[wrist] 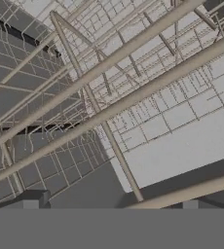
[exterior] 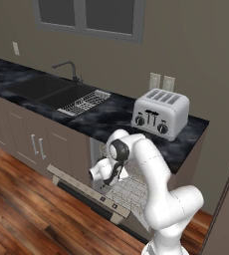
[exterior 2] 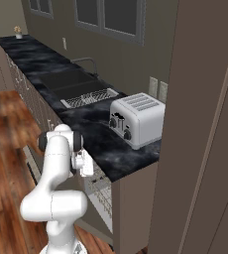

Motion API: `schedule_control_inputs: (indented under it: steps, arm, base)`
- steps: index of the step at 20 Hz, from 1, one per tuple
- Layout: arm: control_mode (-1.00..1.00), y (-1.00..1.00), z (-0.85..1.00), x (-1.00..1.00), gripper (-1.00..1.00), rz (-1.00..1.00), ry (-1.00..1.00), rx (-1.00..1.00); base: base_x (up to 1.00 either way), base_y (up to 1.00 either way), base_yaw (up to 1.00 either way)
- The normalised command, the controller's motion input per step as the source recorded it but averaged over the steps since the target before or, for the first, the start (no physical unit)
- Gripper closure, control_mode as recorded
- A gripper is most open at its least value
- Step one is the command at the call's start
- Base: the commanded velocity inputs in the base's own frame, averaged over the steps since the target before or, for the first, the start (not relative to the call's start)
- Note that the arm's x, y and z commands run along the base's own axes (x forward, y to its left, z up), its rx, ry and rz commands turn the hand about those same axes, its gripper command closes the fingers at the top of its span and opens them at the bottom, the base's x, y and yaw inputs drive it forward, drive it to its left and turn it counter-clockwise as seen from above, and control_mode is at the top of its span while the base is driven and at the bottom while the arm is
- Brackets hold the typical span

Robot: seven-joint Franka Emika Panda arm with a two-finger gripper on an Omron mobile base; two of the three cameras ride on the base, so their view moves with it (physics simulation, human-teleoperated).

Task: Open the dishwasher door and pull out the top rack.

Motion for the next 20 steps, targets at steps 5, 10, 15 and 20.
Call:
schedule_control_inputs:
  steps: [5, 10, 15, 20]
  arm:
    - [-1.0, 0.0, -0.2, 0.25, -1.0, -0.02, 0.03, 0.0]
    - [-1.0, 0.0, -0.19, 0.21, -1.0, -0.02, 0.04, 0.0]
    - [-1.0, -0.05, -0.16, 0.02, -1.0, -0.02, 0.05, 0.0]
    - [-1.0, -0.17, -0.22, 0.0, -1.0, -0.03, 0.11, 0.0]
  base:
    - [0.0, 0.0, 0.0]
    - [0.0, 0.0, 0.0]
    - [0.0, 0.0, 0.0]
    - [0.0, 0.0, 0.0]
